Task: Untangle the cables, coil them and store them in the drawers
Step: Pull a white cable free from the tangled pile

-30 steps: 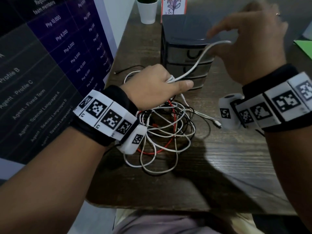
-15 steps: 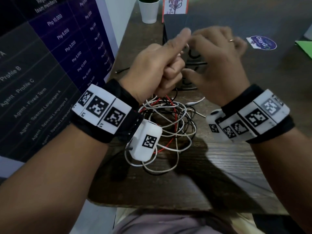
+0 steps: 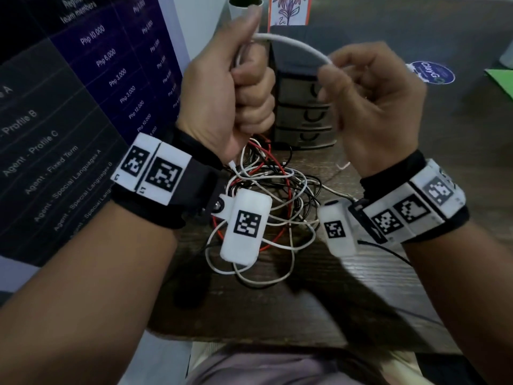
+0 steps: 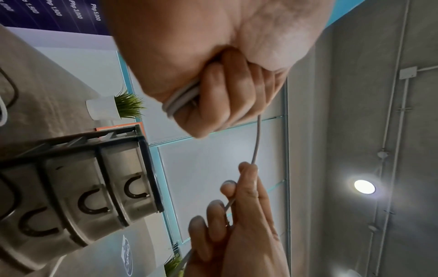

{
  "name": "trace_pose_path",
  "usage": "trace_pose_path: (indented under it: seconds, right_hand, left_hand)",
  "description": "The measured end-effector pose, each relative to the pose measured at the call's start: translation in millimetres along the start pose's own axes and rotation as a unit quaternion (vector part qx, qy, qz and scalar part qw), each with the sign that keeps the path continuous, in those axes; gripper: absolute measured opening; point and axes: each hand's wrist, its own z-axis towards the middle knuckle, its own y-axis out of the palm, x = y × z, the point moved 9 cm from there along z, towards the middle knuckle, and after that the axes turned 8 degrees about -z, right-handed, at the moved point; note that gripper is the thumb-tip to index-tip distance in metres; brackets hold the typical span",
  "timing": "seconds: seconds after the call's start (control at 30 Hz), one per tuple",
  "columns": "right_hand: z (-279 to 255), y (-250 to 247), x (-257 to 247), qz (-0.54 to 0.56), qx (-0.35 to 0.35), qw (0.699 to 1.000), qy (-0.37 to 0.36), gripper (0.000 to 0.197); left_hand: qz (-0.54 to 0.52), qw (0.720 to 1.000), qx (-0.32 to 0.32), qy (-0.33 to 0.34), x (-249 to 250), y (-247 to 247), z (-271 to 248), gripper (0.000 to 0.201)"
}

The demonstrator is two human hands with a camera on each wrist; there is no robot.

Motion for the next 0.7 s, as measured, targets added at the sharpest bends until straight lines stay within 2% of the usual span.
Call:
trace_pose_path:
  seconds: [0.1, 0.2, 0.27, 0.33, 0.4, 0.47, 0.53, 0.6, 0.63, 0.7]
  right_hand:
    - [8, -9, -2, -0.019, 0.037, 0.999, -0.018, 0.004]
    - [11, -7, 10, -0.083, 0.037, 0.996, 0.020, 0.006]
    - [6, 8, 19, -0.133, -0.023, 0.990, 0.045, 0.008]
    - [-6, 29, 25, -0.168, -0.105, 0.978, 0.060, 0.013]
    - [-18, 43, 29, -0.203, -0.168, 0.961, 0.083, 0.022]
    - [-29, 51, 31, -0.235, -0.219, 0.942, 0.098, 0.021]
    - [-37, 53, 30, -0.261, -0.252, 0.927, 0.096, 0.022]
    - [-40, 54, 27, -0.273, -0.269, 0.919, 0.093, 0.021]
    - [-41, 54, 23, -0.273, -0.276, 0.918, 0.087, 0.021]
    - [-40, 55, 14, -0.259, -0.294, 0.917, 0.074, 0.022]
  left_hand:
    - [0.034, 0.999, 0.023, -0.015, -6, -3, -4, 0.058]
    - [0.023, 0.999, -0.020, -0.033, -12, 8, -4, 0.056]
    - [-0.019, 0.998, -0.052, -0.028, -10, 17, -2, 0.055]
    - [-0.051, 0.997, -0.051, 0.001, -5, 19, 2, 0.049]
    - [-0.056, 0.998, -0.012, 0.035, 1, 11, 4, 0.042]
    - [-0.036, 0.996, 0.034, 0.068, 7, -1, 5, 0.040]
    - [0.040, 0.990, 0.079, 0.112, 17, -14, 6, 0.038]
    - [0.177, 0.962, 0.117, 0.171, 32, -23, 5, 0.032]
    - [0.262, 0.936, 0.130, 0.196, 39, -24, 4, 0.030]
    - [0.429, 0.864, 0.140, 0.224, 46, -21, 2, 0.027]
